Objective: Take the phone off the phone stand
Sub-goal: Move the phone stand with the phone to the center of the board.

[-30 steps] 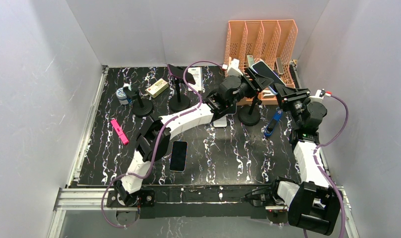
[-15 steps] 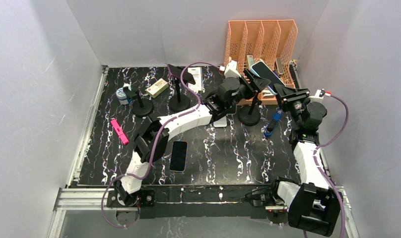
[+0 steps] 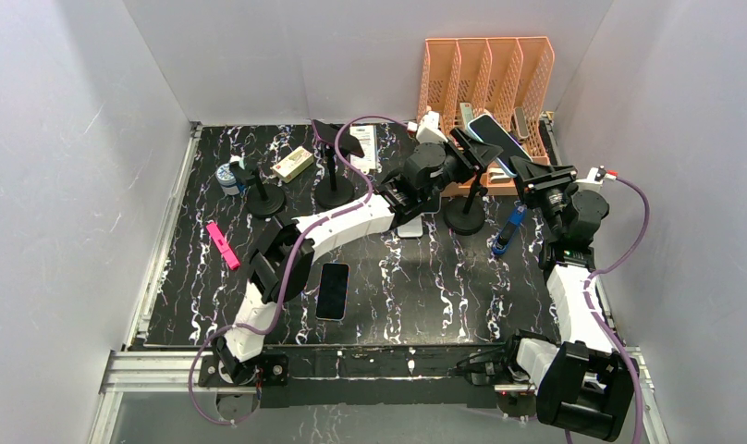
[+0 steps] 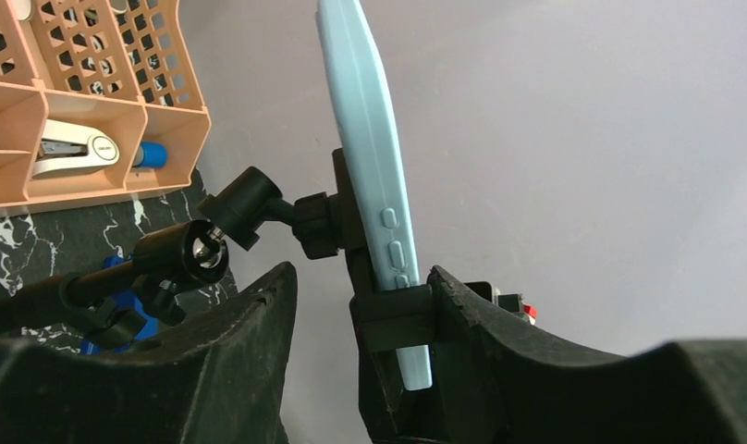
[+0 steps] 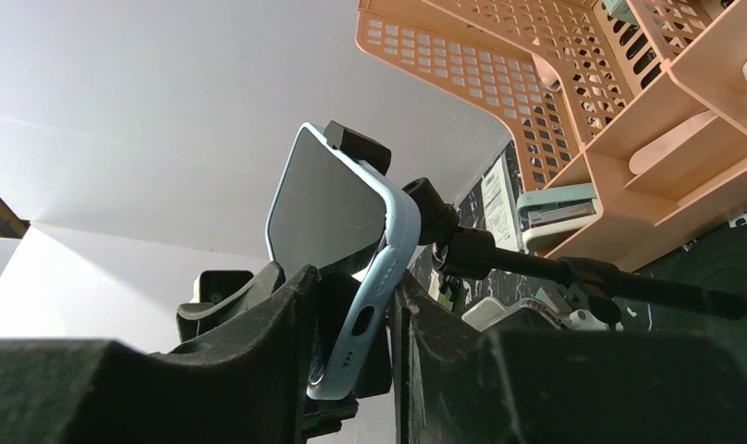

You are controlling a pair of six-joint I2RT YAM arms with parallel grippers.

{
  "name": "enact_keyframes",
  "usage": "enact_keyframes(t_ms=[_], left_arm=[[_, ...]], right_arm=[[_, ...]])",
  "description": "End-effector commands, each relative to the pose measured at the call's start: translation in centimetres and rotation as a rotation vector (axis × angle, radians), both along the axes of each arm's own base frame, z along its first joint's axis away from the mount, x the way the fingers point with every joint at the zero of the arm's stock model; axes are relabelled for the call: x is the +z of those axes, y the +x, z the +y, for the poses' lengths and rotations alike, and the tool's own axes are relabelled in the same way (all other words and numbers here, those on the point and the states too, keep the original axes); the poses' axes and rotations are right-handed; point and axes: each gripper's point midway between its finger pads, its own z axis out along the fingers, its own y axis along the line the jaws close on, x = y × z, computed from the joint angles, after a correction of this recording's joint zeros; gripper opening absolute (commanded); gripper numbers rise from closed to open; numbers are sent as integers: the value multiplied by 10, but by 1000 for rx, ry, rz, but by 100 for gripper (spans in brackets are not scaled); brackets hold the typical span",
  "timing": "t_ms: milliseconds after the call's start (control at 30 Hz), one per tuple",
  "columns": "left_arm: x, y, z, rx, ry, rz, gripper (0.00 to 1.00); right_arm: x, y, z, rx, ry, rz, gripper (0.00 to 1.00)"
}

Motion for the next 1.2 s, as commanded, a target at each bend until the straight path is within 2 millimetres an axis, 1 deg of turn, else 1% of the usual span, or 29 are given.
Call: enact_keyframes(t_ms=[0,100,233,367,433,500,533,600,667,833,867,900,967,1167], left_arm=[[68,-7,19,15,-103,-77,48],[67,-9,17,-1,-109,-72,40],[65,-11,15,-12,-115,-64,25],[75,-13,19,-13,-128,-84,9],[81,-14,21,-14,-134,-91,0],[85,-16,22,-17,-138,-95,0],[86,-17,24,-18,-139,-96,0],[89,-20,26,-20,-147,-95,0],[92,-23,29,-24,-153,-93,0],[105,-31,37,-34,-172,-95,0],[108,-34,38,-38,-177,-96,0],[111,-36,40,-44,-183,-95,0],[113,-41,42,-55,-185,-89,0],[116,-57,52,-72,-188,-79,0]], right_arm=[[15,-1,1,4,-58,-52,39],[15,-1,2,7,-57,-51,39],[16,-1,2,7,-60,-53,39],[21,-2,3,11,-64,-59,40],[26,-5,4,19,-75,-72,46],[31,-7,5,19,-90,-75,63],[33,-9,5,19,-96,-72,75],[39,-11,6,19,-115,-63,89],[44,-14,6,13,-142,-47,98],[60,-24,1,-35,-230,1,99],[68,-26,0,-47,-249,-2,99],[72,-29,-2,-61,-266,5,99],[77,-34,-3,-81,-298,21,99],[102,-49,-7,-129,-379,3,99]])
